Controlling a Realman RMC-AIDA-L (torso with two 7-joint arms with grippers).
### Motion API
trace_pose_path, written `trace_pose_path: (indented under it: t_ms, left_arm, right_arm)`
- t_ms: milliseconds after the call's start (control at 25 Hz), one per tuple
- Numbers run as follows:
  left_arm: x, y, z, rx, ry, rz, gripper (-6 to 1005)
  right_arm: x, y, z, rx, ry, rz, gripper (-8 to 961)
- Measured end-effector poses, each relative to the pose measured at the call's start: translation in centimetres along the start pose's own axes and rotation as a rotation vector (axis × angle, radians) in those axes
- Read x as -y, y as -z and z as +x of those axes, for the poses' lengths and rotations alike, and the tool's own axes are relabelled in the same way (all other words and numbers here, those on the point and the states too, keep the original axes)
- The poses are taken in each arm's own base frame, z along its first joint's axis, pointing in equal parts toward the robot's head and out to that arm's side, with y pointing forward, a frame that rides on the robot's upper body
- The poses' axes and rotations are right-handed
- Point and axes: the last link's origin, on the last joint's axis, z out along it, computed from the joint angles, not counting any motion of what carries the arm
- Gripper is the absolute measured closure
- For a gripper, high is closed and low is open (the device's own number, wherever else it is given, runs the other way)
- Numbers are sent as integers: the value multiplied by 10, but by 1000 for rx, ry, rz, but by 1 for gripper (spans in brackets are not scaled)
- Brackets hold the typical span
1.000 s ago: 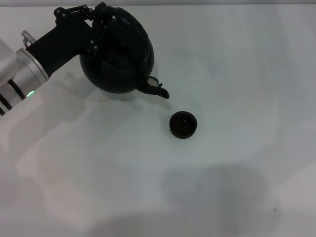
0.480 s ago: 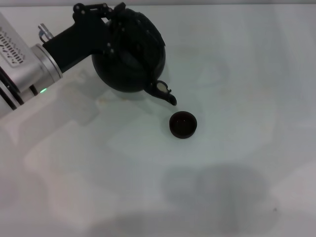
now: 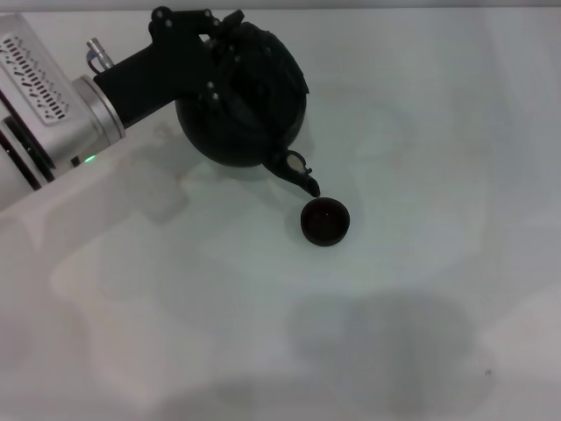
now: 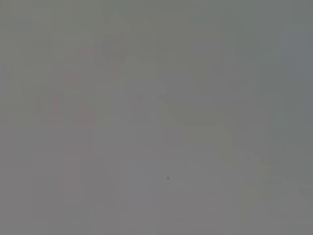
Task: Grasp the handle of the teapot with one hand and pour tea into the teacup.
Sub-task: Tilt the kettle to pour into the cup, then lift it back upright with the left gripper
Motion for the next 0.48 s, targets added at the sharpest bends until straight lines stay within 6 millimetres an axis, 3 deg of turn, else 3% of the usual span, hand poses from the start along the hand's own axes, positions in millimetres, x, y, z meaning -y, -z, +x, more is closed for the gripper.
trace_pose_path:
  t_ms: [480]
  left_arm:
    - [-5,-11,-1,27,-60,-54,885]
  right_arm:
    - [2,1,0,2,-9,11,123]
